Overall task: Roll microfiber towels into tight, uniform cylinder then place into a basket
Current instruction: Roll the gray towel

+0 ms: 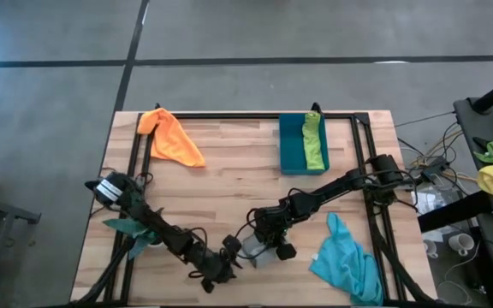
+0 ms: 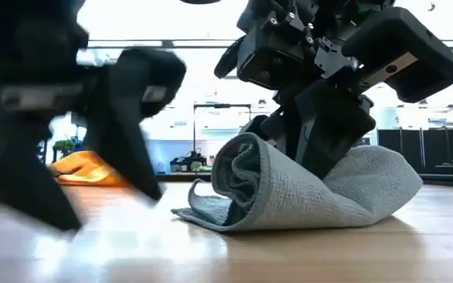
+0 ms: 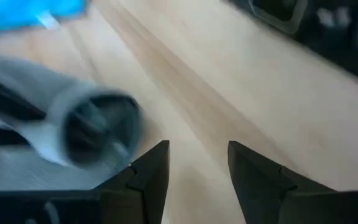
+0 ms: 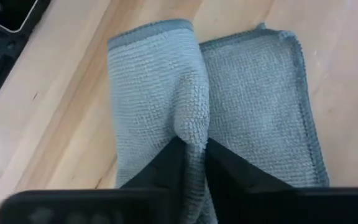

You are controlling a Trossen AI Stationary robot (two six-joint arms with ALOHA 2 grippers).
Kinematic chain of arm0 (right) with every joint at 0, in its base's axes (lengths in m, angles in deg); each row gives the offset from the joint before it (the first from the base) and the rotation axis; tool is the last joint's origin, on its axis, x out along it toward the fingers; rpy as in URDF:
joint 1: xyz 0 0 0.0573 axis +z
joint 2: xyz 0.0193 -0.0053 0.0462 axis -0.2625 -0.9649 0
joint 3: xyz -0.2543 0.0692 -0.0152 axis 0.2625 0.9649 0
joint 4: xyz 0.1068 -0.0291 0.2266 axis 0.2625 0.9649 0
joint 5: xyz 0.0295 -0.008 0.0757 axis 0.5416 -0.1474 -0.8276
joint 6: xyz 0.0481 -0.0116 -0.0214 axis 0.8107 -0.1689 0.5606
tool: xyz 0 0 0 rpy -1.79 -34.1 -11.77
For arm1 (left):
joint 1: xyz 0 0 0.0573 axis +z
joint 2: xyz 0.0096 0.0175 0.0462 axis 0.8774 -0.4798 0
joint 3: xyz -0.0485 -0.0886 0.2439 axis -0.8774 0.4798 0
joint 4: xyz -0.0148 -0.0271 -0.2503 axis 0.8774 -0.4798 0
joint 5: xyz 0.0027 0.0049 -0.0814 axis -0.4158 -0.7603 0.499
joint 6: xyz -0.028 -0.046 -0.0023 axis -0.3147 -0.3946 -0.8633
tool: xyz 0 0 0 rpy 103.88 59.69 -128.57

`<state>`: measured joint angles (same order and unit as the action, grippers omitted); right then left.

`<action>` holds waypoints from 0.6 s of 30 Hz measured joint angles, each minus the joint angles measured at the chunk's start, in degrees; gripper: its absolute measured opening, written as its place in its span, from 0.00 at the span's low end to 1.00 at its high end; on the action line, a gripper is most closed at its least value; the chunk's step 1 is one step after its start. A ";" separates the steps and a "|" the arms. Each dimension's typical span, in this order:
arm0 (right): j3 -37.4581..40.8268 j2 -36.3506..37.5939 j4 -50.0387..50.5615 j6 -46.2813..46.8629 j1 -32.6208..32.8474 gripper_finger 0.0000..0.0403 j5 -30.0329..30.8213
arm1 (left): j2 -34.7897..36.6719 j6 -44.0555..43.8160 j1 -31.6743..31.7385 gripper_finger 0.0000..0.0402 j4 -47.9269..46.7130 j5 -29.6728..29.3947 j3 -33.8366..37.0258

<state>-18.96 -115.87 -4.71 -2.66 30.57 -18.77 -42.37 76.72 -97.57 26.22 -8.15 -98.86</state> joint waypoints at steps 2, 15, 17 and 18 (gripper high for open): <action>-0.23 0.00 -0.05 0.11 0.09 0.23 0.00 | 0.16 0.23 0.27 0.37 0.19 -1.60 -0.92; -6.69 10.42 19.80 0.85 1.19 0.43 6.98 | 0.12 7.71 3.02 0.37 0.83 -3.27 -6.65; -6.05 12.44 21.88 2.70 1.25 0.43 8.11 | 0.11 7.67 3.17 0.37 0.75 -3.32 -7.23; -5.82 13.23 23.12 4.17 1.26 0.43 8.19 | 0.10 7.67 3.17 0.37 0.82 -3.34 -7.40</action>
<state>-24.77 -102.64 18.41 1.51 31.83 -10.58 -42.27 84.39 -94.41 27.04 -11.49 -106.26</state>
